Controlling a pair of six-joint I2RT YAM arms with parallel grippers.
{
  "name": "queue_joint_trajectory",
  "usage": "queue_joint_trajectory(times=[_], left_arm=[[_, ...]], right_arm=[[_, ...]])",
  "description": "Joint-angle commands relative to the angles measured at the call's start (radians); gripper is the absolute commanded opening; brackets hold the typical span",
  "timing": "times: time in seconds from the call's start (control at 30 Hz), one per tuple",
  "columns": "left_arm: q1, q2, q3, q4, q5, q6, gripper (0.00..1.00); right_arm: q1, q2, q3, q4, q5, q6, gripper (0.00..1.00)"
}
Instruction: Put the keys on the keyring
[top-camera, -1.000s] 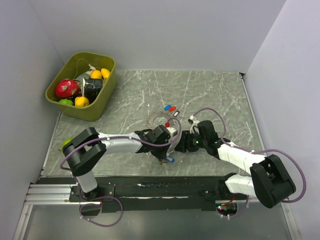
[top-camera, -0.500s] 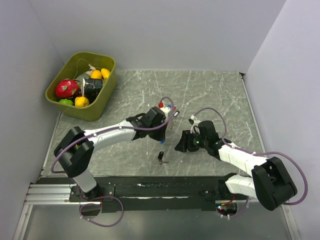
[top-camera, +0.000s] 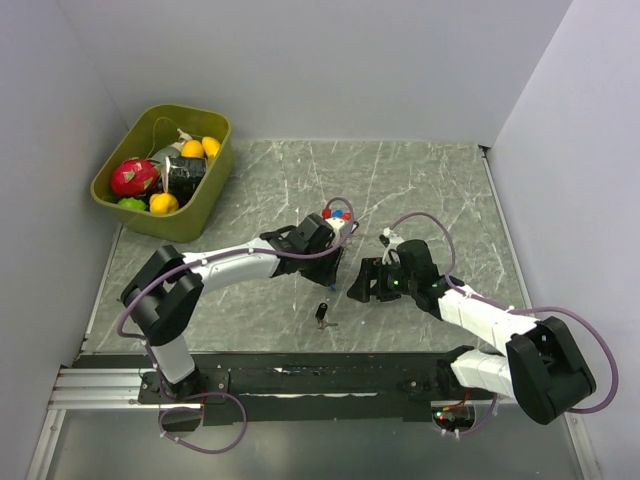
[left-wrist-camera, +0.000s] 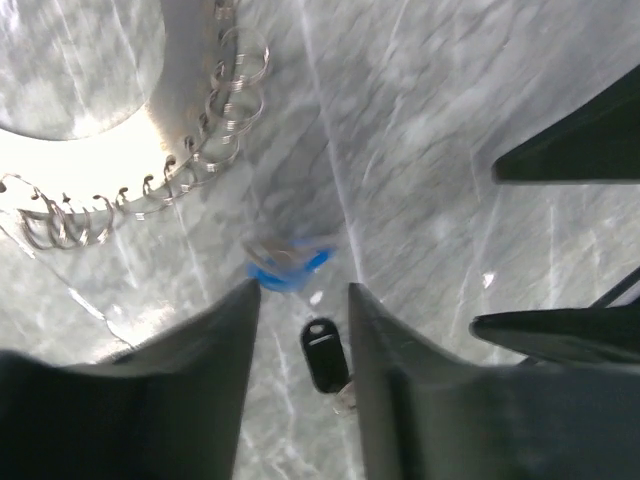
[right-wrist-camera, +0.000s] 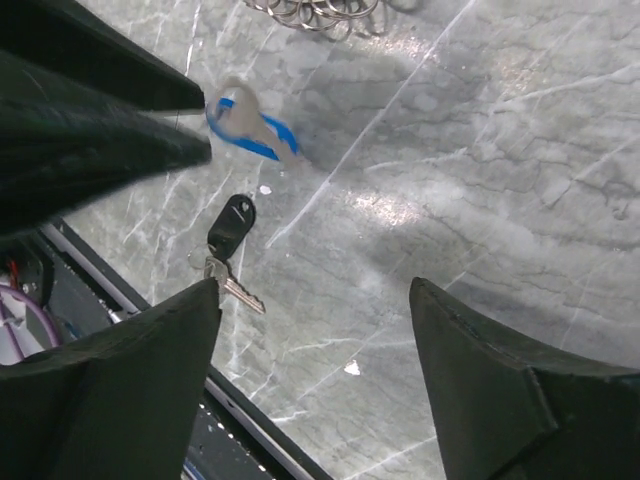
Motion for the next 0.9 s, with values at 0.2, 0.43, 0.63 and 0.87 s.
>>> queue_joint_trajectory(times=[0.2, 0.43, 0.63, 0.87], left_arm=[[0.025, -0.086, -0.060, 0.023, -0.047, -0.027, 0.72], [0.146, -0.123, -0.117, 0.097, 0.150, -0.095, 0.70], [0.283, -0.153, -0.212, 0.199, 0.347, -0.177, 0.68], [0.340, -0.117, -0.272, 0.301, 0.447, -0.248, 0.59]], right_arm=[[-0.006, -0.034, 0.041, 0.014, 0.009, -0.043, 0.96], [-0.006, -0.001, 0.075, 0.009, -0.005, -0.062, 0.96], [0.003, 0.076, 0.132, 0.009, -0.010, -0.073, 0.91], [0.008, 0.185, 0.222, -0.014, -0.011, -0.050, 0.85]])
